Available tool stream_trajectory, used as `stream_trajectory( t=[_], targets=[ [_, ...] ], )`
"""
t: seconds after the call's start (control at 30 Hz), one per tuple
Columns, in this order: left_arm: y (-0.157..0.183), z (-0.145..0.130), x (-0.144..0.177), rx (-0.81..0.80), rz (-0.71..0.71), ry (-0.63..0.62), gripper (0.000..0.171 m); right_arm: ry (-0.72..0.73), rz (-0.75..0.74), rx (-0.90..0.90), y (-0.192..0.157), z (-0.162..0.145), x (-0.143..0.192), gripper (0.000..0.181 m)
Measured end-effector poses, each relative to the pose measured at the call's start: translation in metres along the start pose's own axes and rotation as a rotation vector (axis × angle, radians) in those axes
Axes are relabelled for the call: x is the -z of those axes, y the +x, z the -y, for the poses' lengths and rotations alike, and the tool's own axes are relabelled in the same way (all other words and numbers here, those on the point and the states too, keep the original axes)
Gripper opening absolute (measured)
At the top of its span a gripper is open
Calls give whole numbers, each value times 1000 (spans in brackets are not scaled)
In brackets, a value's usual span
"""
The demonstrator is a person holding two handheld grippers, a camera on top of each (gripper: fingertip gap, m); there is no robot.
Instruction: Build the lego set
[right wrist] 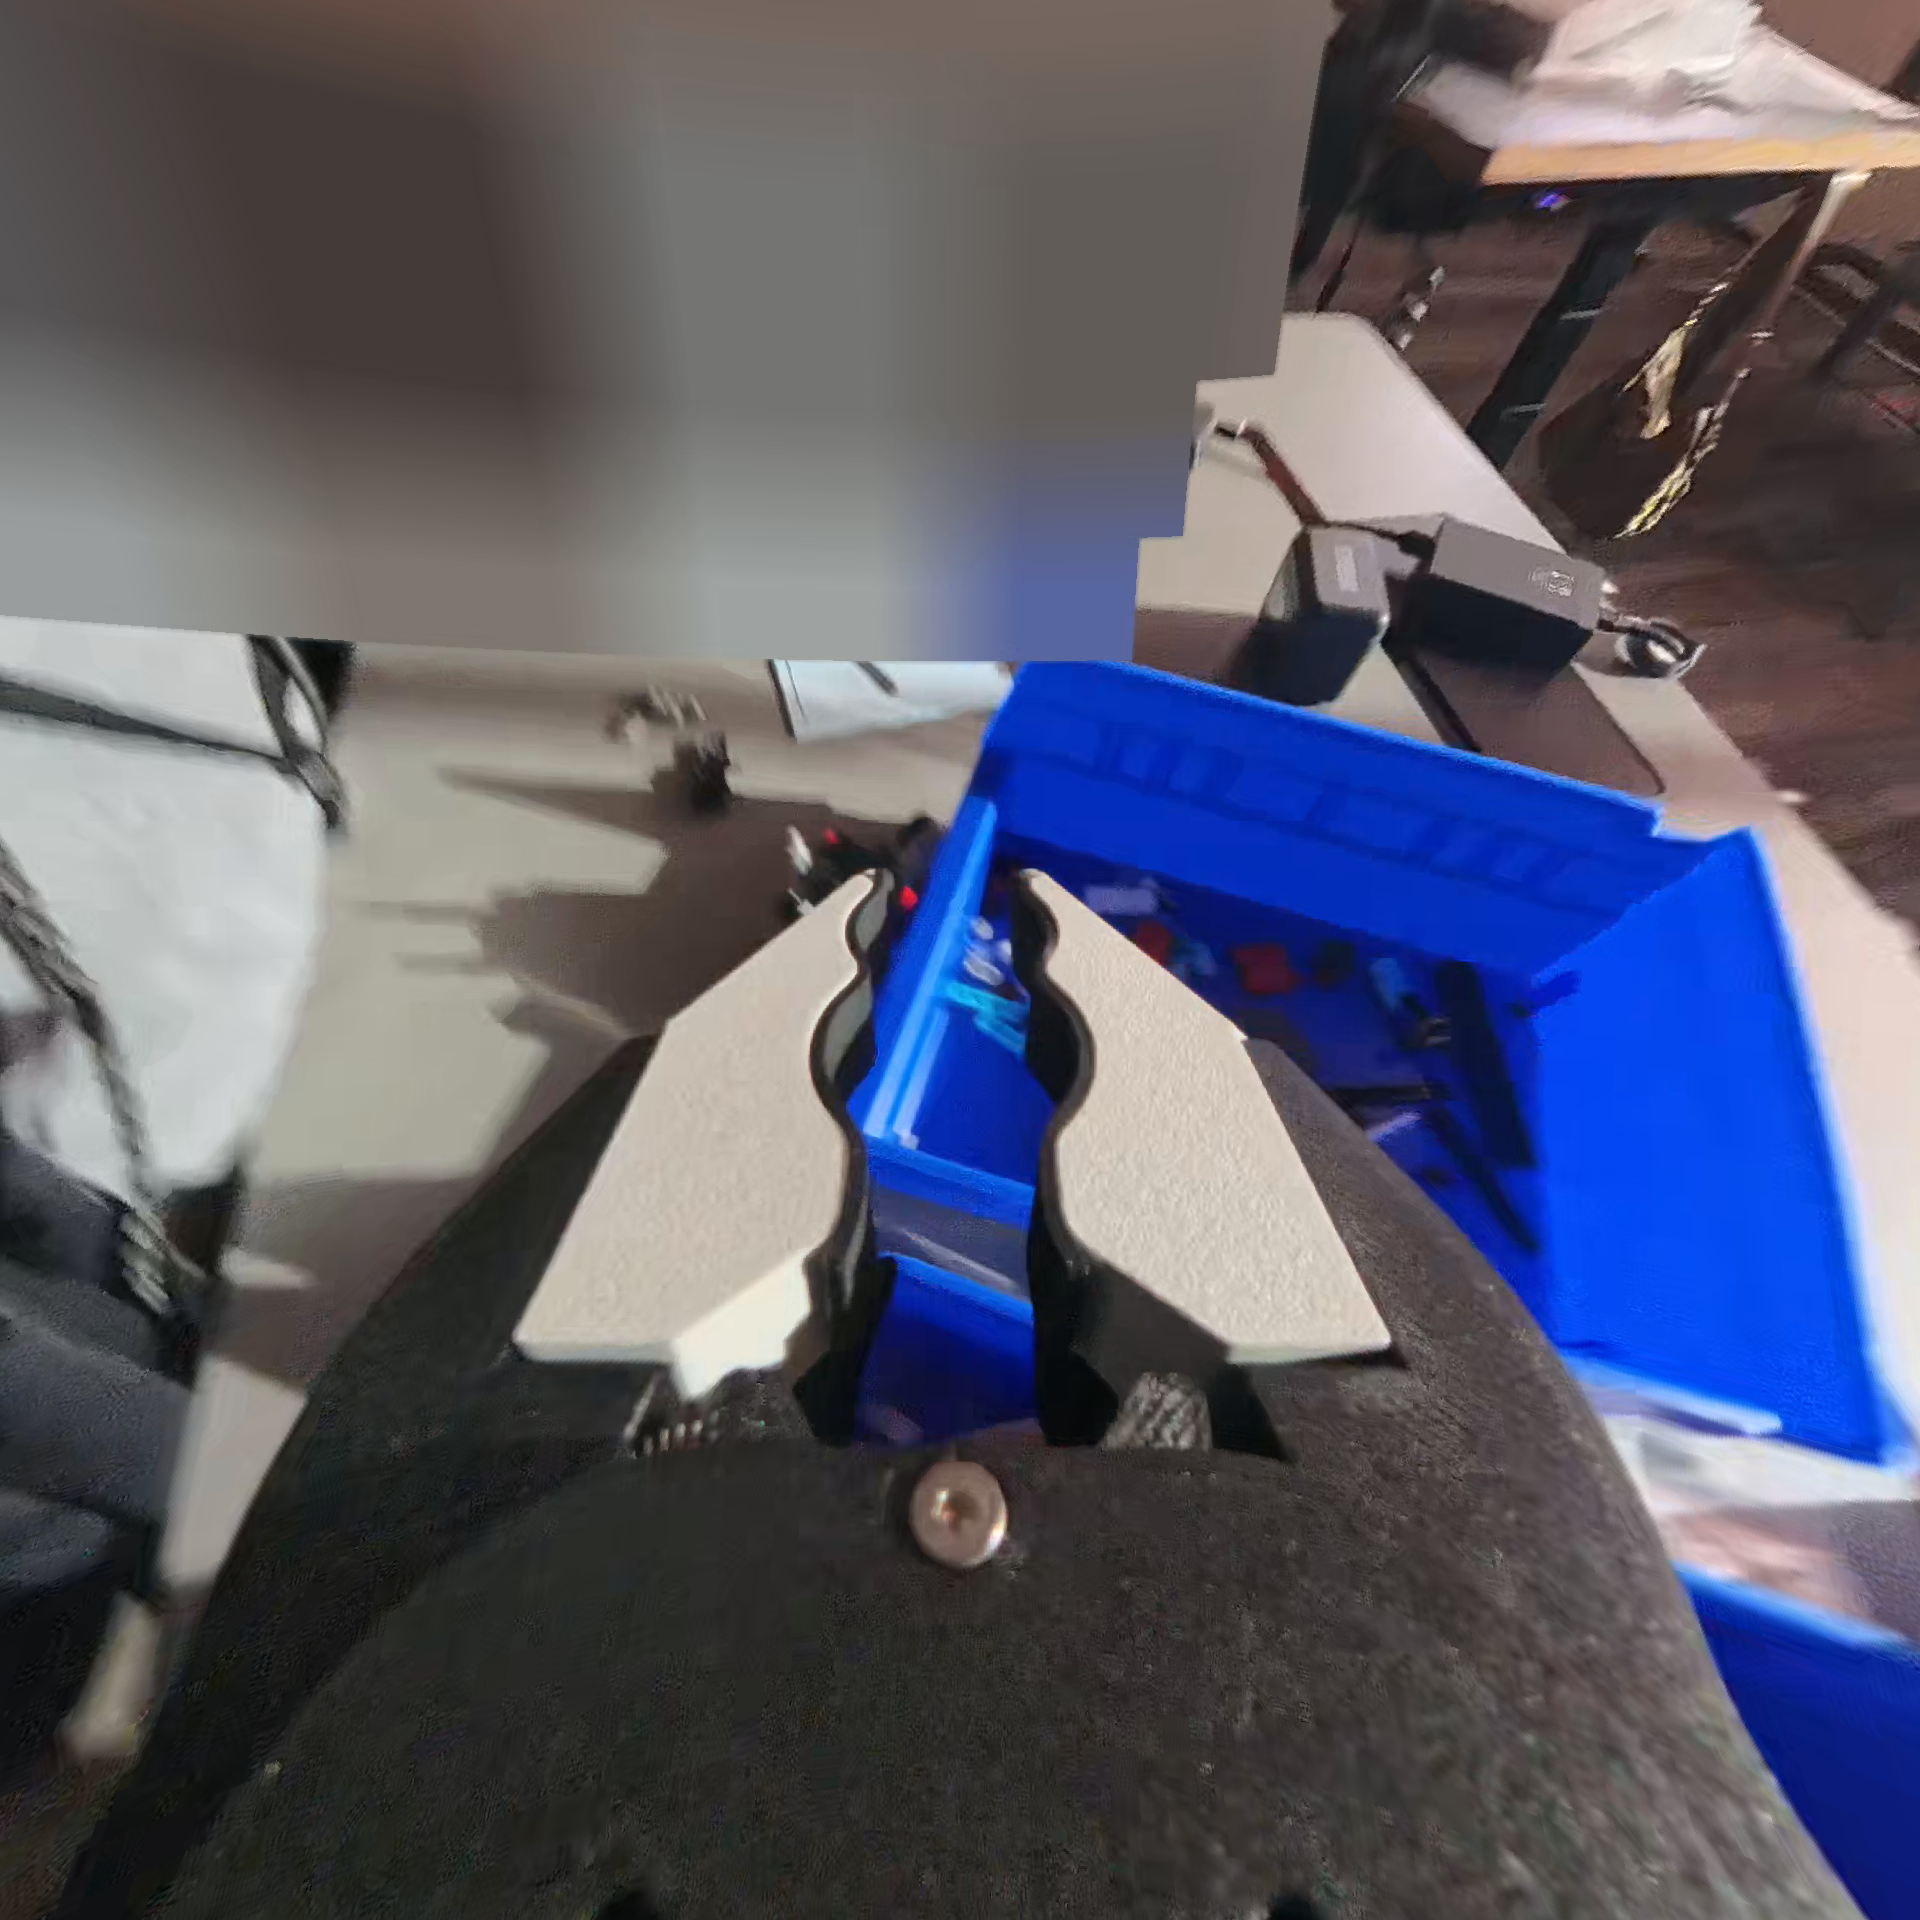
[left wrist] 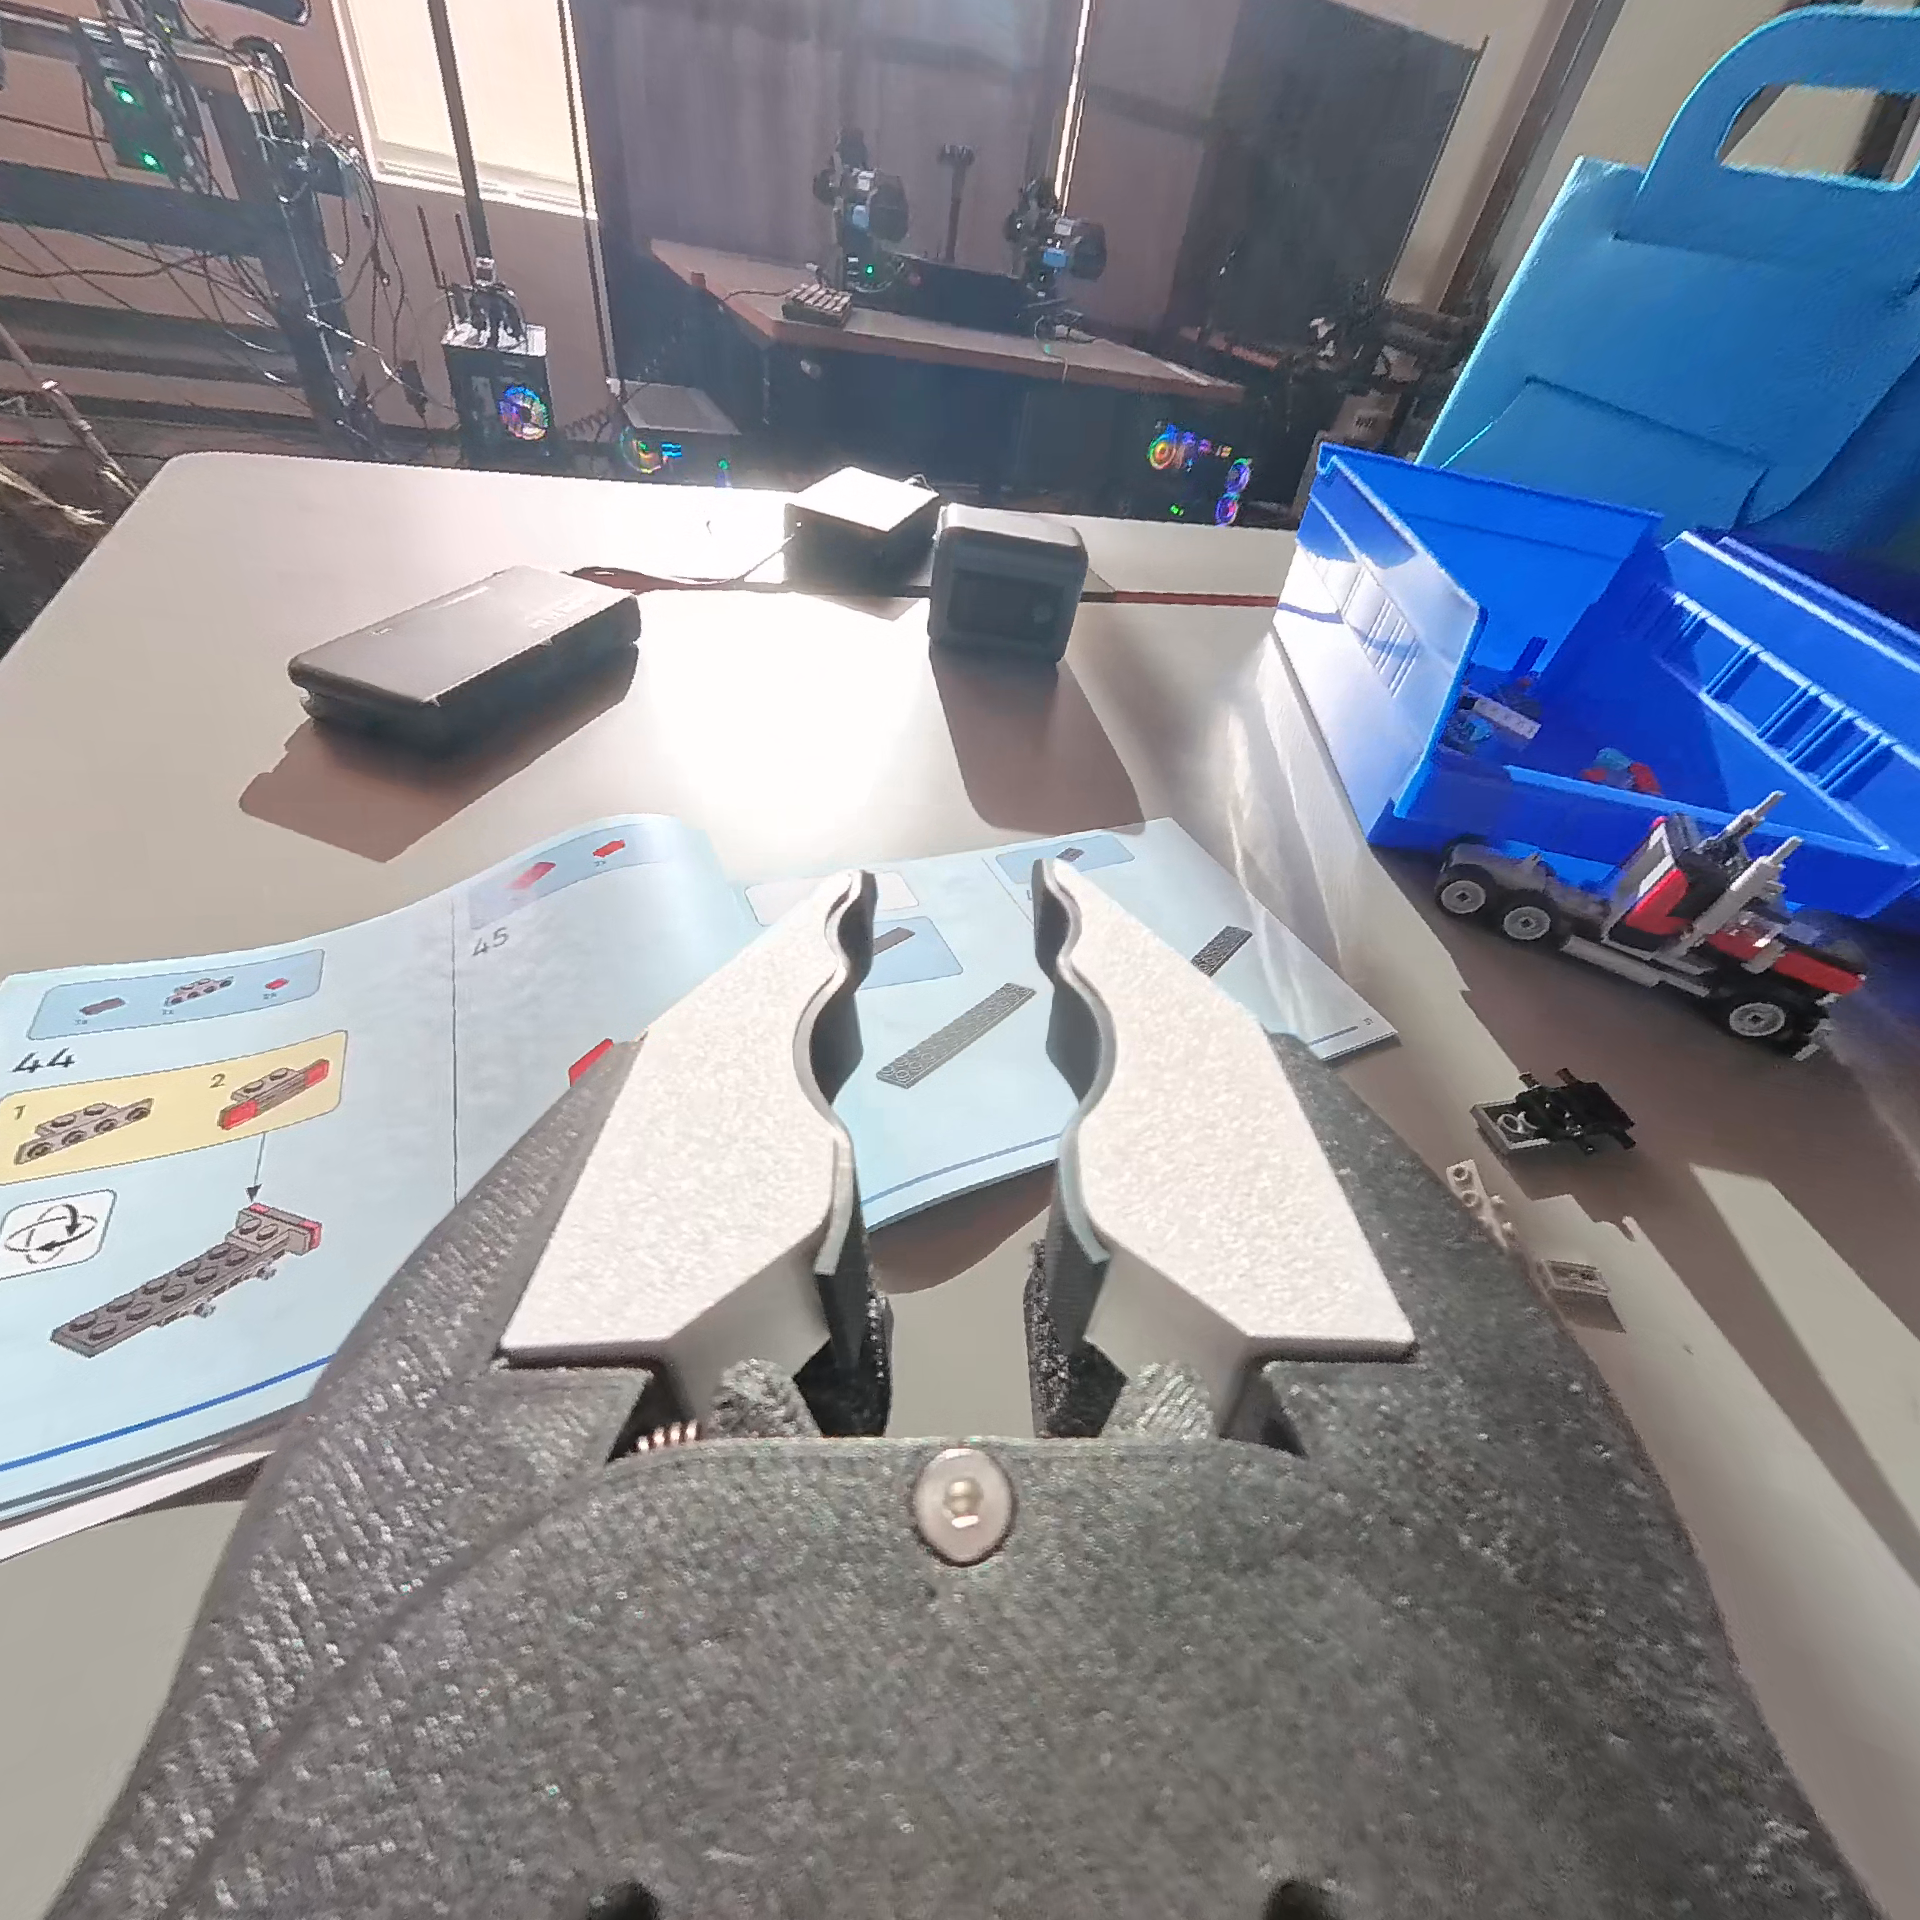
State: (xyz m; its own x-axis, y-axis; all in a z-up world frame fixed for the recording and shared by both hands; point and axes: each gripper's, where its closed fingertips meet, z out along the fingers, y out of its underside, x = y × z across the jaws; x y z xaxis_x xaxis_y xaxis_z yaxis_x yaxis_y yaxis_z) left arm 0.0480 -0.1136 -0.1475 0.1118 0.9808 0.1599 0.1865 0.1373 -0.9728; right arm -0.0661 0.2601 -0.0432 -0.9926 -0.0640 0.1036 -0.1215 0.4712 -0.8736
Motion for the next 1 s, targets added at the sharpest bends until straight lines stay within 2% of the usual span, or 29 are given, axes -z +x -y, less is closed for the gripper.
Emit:
stream_trajectory(
  t=[0.07,0.13,0.23,0.37,0.47,0.67,1.0],
  targets=[
    [-1,2,2,30,-15,17,31,-162,75,177,17,-13,-18,26],
    [-3,6,5,57,-24,49,31,-275,194,262,27,-21,-43,27],
    [-4,11,10,73,-36,91,31,-378,400,294,26,-33,-86,27],
    [-2,13,11,65,-41,102,31,-570,642,317,7,-77,-126,23],
    [-2,12,11,65,-44,98,31,-694,691,369,6,-106,-138,19],
    [-3,10,9,85,-51,81,31,-774,676,380,16,-132,-148,15],
    [-4,11,10,82,-46,90,31,-729,648,380,16,-134,-153,16]
  ],
)
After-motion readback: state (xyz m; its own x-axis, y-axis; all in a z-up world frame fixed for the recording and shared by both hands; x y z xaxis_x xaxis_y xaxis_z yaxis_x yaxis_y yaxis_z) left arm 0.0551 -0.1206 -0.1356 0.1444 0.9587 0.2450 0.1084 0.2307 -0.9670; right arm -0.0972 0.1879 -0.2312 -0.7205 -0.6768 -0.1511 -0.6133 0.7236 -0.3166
